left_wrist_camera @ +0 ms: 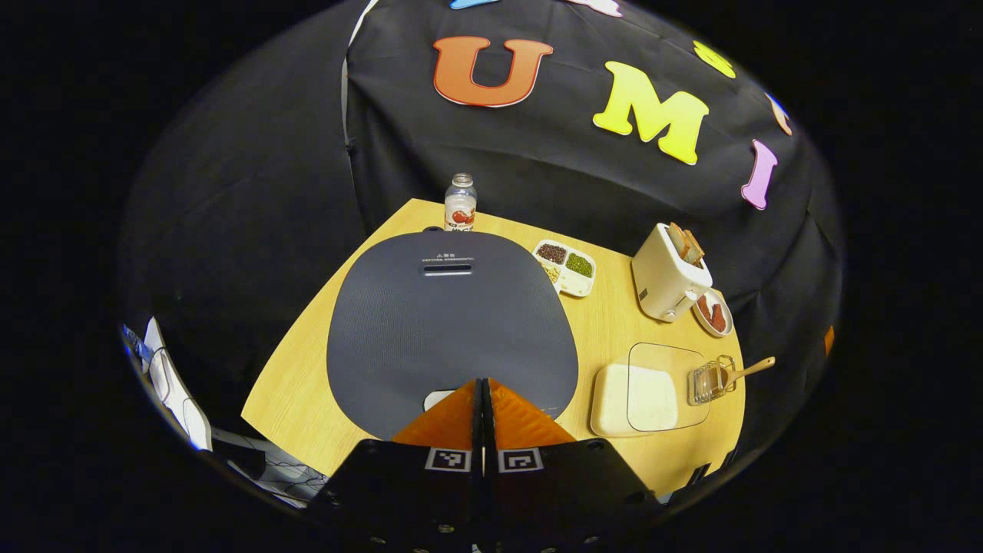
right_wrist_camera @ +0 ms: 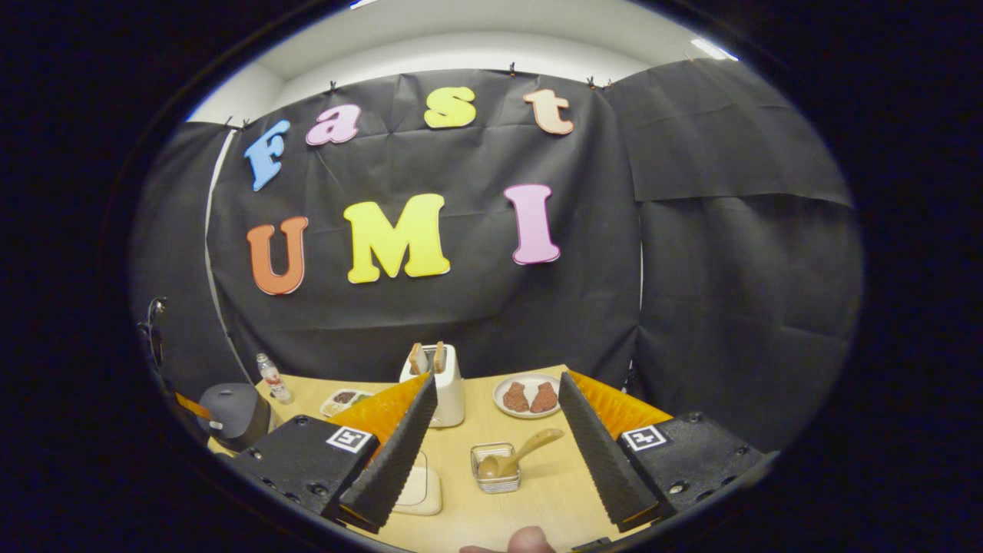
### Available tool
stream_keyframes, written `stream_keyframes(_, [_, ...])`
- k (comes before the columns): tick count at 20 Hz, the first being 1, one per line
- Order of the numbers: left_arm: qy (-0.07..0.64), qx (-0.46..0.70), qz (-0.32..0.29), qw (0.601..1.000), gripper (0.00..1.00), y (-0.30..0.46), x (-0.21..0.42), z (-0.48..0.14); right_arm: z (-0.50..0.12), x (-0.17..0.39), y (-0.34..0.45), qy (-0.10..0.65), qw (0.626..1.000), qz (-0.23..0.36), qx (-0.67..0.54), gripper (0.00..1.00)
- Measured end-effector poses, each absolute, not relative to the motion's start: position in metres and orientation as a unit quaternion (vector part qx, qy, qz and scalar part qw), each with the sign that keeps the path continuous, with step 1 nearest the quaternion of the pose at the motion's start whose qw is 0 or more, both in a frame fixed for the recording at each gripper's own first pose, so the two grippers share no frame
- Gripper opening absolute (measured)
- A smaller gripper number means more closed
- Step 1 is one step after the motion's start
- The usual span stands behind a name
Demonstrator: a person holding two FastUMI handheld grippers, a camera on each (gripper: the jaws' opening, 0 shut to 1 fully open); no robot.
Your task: Close the left gripper, press the button to open the rice cooker; take a wooden spoon from the chopstick holder with the right hand, scoop a spoonful of rice and pour it into the rice cooker, then put the wooden spoon back into the chopstick holder.
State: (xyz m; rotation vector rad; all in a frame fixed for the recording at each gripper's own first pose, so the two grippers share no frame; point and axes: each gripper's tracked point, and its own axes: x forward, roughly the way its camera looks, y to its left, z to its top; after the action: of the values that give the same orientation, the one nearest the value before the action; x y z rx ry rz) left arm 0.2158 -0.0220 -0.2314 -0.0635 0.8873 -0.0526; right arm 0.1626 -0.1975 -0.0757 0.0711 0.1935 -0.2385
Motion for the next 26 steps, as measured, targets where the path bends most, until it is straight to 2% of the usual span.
stream_keyframes(1, [0.43, -0.029, -0.025, 0.902, 0.0, -0.022, 0.216, -0.233, -0.079, 0.164, -0.197, 0.1, 0.987, -0.116, 0.036, 0.98])
stream_keyframes(10, [0.437, -0.027, -0.009, 0.899, 0.0, -0.014, 0.216, -0.252, -0.08, 0.175, -0.192, 0.102, 0.988, -0.103, 0.045, 1.0])
stream_keyframes(17, [0.434, -0.072, -0.006, 0.898, 0.0, -0.013, 0.215, -0.253, -0.079, 0.17, -0.181, 0.103, 0.99, -0.089, 0.048, 1.0])
stream_keyframes(21, [0.413, -0.08, 0.009, 0.907, 0.0, -0.014, 0.216, -0.241, -0.061, 0.167, -0.179, 0.087, 0.992, -0.08, 0.039, 1.0])
stream_keyframes(26, [0.309, -0.055, 0.021, 0.949, 0.01, -0.012, 0.235, -0.17, -0.041, 0.155, -0.181, 0.063, 0.994, -0.084, 0.026, 1.0])
